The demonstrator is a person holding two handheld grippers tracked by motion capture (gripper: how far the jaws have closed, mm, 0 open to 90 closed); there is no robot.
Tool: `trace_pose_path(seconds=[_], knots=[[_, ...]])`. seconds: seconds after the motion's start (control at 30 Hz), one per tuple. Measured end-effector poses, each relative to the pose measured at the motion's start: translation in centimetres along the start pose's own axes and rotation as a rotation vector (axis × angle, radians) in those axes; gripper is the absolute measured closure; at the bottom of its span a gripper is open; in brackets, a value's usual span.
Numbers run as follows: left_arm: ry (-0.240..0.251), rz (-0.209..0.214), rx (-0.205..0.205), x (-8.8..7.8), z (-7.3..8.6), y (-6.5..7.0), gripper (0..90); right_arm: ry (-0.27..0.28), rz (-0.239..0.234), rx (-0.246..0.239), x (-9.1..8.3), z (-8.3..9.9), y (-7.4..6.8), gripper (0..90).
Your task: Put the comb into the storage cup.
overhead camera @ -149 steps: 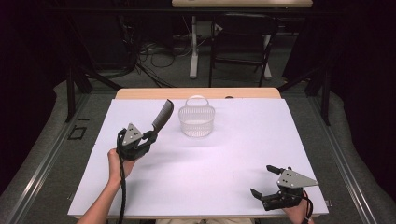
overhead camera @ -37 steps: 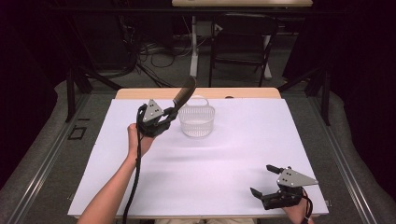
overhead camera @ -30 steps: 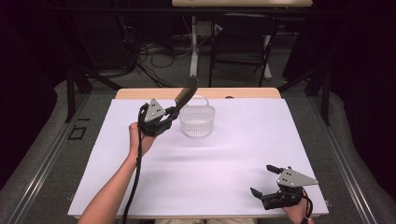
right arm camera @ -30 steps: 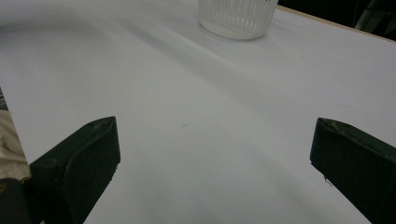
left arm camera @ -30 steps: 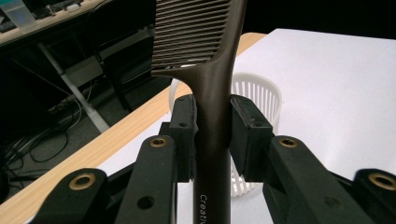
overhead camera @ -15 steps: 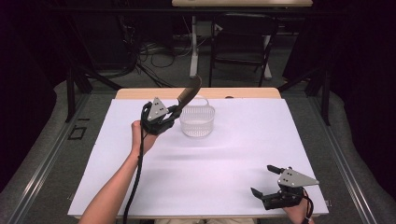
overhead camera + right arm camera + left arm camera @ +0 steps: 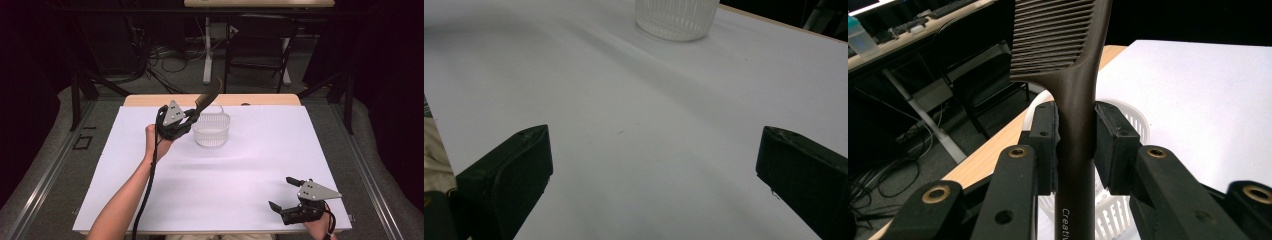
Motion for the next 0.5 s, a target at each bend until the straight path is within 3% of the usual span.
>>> trace_pose_path(seconds=[0.5], knots=[[0.019, 0.016, 0.029, 0.85, -0.42, 0.12, 72.3, 0.0, -0.001, -0.001, -0.01, 0.0, -0.01, 1.3]])
Point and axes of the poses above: each handheld gripper's, and its own axes: x roughly forward along the jaws, z roughly out of its underside, y roughly to its right, the point moved 5 cm from there along x, roughly forward along the jaws, and after that the axes turned 9 degrees about y, right-handed, at the moved point
